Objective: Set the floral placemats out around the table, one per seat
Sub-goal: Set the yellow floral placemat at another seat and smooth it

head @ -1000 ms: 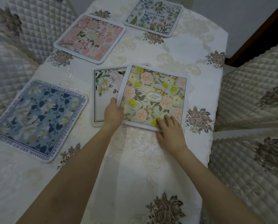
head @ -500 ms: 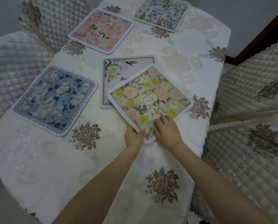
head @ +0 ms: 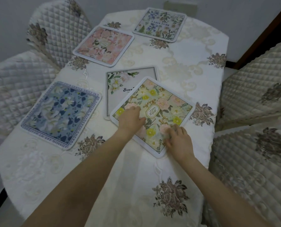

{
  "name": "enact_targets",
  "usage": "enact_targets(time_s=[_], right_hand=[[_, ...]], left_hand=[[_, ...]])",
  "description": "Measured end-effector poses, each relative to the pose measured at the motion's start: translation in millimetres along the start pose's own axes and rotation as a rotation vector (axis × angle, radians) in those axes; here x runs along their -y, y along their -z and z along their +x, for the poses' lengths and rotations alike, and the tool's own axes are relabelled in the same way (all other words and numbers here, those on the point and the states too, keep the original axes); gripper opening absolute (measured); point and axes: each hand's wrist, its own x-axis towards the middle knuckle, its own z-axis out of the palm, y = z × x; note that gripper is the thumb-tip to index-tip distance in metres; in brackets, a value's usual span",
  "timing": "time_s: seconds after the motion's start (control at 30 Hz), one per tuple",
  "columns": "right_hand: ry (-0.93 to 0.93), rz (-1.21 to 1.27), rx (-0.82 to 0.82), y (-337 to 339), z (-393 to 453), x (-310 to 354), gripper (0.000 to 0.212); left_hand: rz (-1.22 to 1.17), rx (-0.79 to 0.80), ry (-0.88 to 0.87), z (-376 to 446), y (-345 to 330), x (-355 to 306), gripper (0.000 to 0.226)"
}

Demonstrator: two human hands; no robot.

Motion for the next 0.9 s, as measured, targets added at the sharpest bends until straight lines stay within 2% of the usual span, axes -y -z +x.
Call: enact_targets(time_s=[0.17,0.4,0.53,0.67,0.77,0.9], right_hand=[[-0.126,0.042,-0.008,-3,9,4,0.049],[-0.372,0.099,-0.080,-9,24,15,0.056],[-0.413,0.171,-0.103,-10,35,19,0.054],[-0.438,0.203,-0.110,-8,38,21,0.051],[-0.422,0.341,-0.171,-2,35,21,0.049],[-0.362,0.456,-0.237,6,31,16,0.050]], left_hand=[[0.120,0.025,-0.144,44,-6,18,0.065],[0.098,0.127,0.016,73,-15,29,0.097],[0.011,0.193,0.092,79,-13,31,0.108],[-0.044,0.151,0.106,79,-9,26,0.111],[0.004,0.073,0.151,77,-5,23,0.098],[0.027,-0.028,0.181,70,3,26,0.042]])
